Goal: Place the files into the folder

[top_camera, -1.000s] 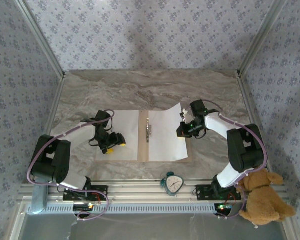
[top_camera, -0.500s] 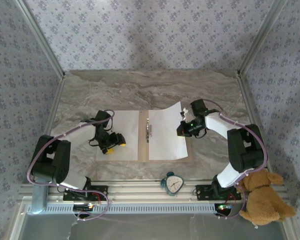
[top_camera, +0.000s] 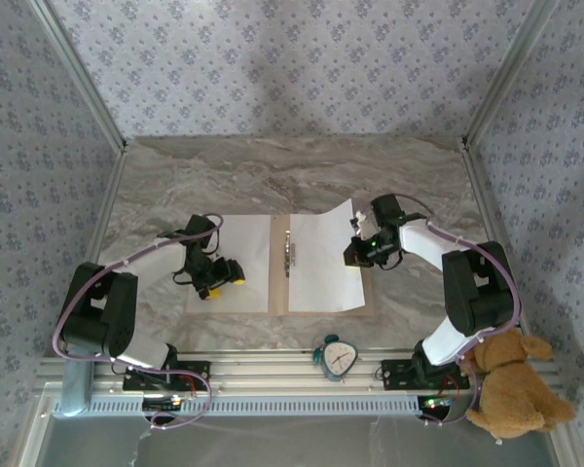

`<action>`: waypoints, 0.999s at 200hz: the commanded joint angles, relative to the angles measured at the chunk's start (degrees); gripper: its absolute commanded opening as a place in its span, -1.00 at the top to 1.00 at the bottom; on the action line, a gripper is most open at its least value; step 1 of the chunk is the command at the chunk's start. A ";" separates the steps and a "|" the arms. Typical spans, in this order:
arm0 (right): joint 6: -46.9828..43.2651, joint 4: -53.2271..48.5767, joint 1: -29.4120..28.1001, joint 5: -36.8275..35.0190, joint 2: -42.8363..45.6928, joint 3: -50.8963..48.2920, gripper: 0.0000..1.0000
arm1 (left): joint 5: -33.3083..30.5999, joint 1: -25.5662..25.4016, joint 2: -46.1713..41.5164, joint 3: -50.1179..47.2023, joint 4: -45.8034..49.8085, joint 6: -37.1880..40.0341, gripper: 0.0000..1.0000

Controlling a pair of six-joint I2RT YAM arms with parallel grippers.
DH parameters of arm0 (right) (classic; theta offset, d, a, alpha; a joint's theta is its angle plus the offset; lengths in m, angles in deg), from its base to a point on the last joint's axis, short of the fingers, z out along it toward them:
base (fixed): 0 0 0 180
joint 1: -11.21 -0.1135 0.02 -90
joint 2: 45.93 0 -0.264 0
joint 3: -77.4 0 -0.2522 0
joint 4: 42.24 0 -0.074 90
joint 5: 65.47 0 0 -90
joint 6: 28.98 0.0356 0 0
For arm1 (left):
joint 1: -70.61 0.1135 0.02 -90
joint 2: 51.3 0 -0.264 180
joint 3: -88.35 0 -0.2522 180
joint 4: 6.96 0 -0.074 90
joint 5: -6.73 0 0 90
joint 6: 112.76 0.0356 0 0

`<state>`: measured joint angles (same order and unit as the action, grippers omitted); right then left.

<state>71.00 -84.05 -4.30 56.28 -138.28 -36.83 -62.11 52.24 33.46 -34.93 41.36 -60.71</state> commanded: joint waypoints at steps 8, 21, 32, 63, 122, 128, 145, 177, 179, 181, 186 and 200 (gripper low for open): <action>-1.30 -1.10 0.21 0.42 0.05 0.31 1.00 | -0.70 0.45 -0.05 -0.21 2.61 0.52 -0.40; -1.60 -1.48 0.21 0.46 0.02 0.24 1.00 | -0.69 0.44 -0.10 -0.16 2.55 0.51 -0.40; -1.84 -1.74 0.23 0.17 0.21 0.29 1.00 | -0.69 0.49 -0.12 -0.18 2.62 0.63 -0.40; -2.15 -1.50 0.54 0.23 0.42 -0.17 1.00 | -0.69 0.44 -0.17 -0.07 2.70 0.69 -0.40; -2.51 -1.48 0.67 0.59 -0.03 0.33 1.00 | -0.60 0.44 -0.14 0.02 2.79 0.75 -0.40; -2.46 -1.49 0.71 0.59 -0.04 0.42 1.00 | -0.61 0.44 -0.11 -0.04 2.82 0.79 -0.40; -2.59 -1.66 0.65 0.50 -0.06 0.30 0.98 | -0.69 0.44 -0.06 -0.15 2.84 0.82 -0.40; -2.15 -2.43 0.64 -1.62 0.10 0.79 0.60 | -0.68 0.45 -0.11 -0.16 2.72 0.69 -0.40; -2.07 -2.51 0.59 -1.89 0.08 0.85 0.58 | -0.69 0.44 -0.09 -0.16 2.70 0.71 -0.40; -2.07 -2.70 0.61 -2.11 0.03 0.95 0.55 | -0.69 0.44 -0.11 -0.16 2.70 0.74 -0.40; -2.05 -2.91 0.58 -2.49 -0.06 1.03 0.50 | -0.70 0.44 -0.08 -0.16 2.74 0.69 -0.40; -1.99 -3.42 0.57 -3.00 -0.35 1.48 0.41 | -0.68 0.44 -0.04 -0.08 2.71 0.69 -0.40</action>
<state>69.32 -84.82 -3.91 55.10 -138.28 -36.83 -62.08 52.24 33.46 -34.93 41.36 -60.71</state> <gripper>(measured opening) 0.267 0.702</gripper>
